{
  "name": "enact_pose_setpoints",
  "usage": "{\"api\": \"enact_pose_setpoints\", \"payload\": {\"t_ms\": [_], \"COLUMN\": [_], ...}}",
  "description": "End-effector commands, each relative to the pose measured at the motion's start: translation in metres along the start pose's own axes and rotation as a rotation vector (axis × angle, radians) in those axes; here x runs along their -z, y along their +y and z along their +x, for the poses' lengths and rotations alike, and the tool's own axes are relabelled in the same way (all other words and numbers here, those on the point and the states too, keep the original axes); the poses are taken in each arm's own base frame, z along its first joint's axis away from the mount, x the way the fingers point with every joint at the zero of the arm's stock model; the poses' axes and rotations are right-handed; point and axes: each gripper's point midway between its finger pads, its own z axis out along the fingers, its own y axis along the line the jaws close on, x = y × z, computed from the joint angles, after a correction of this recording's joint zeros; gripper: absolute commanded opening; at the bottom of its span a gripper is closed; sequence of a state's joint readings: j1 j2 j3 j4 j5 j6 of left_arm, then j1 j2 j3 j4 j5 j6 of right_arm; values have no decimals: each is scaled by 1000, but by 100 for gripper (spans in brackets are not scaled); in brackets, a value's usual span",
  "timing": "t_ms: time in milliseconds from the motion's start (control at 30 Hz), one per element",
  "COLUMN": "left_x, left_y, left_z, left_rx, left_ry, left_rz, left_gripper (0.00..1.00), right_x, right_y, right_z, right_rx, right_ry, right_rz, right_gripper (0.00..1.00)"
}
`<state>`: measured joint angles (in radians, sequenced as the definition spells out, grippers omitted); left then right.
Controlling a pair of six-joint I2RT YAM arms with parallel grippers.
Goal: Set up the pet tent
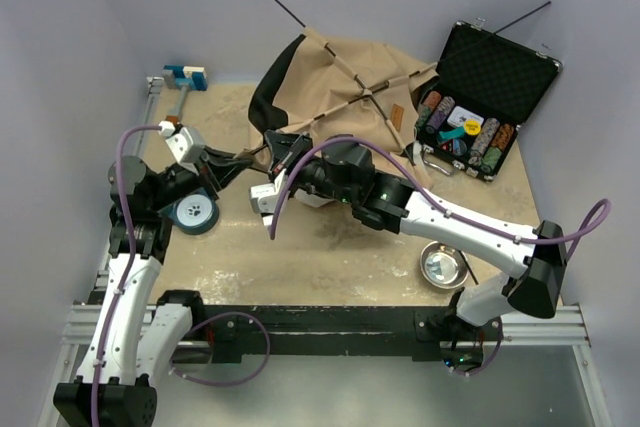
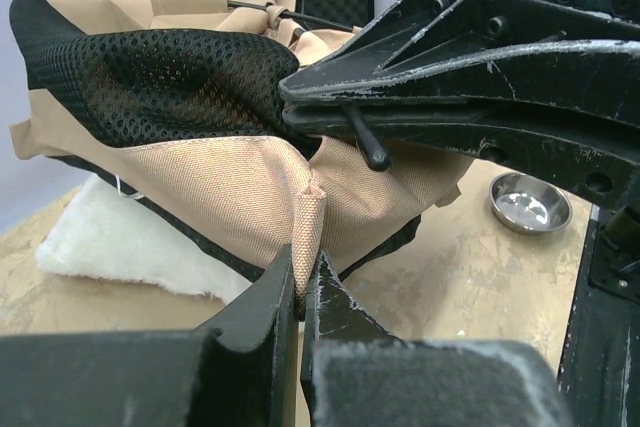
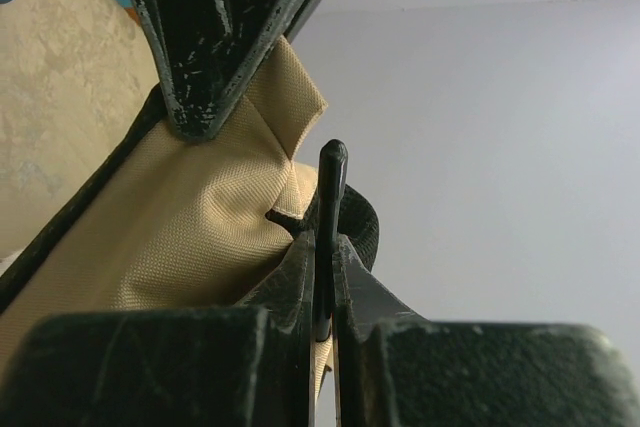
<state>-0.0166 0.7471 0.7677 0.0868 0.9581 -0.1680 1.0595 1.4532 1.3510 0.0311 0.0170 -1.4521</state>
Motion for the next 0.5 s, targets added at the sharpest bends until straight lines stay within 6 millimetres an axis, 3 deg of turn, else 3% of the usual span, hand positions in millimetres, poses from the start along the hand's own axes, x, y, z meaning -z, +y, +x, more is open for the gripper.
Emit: {"api": "enact_pose_setpoints", "payload": {"t_ms": [0,467], "left_x": [2,6], "left_y": [-9,-18], "left_z": [-22,-11], "left_rx": [-96,-123], "left_ry": [-30,-5], "left_rz": [30,70], "left_gripper": [0,0], "right_x": [6,-4], "right_y": [-13,-1], "right_z": [14,15], "right_rx": [52,37], "right_ry": [89,102], "right_rz": [49,28], "right_gripper": [0,0]}}
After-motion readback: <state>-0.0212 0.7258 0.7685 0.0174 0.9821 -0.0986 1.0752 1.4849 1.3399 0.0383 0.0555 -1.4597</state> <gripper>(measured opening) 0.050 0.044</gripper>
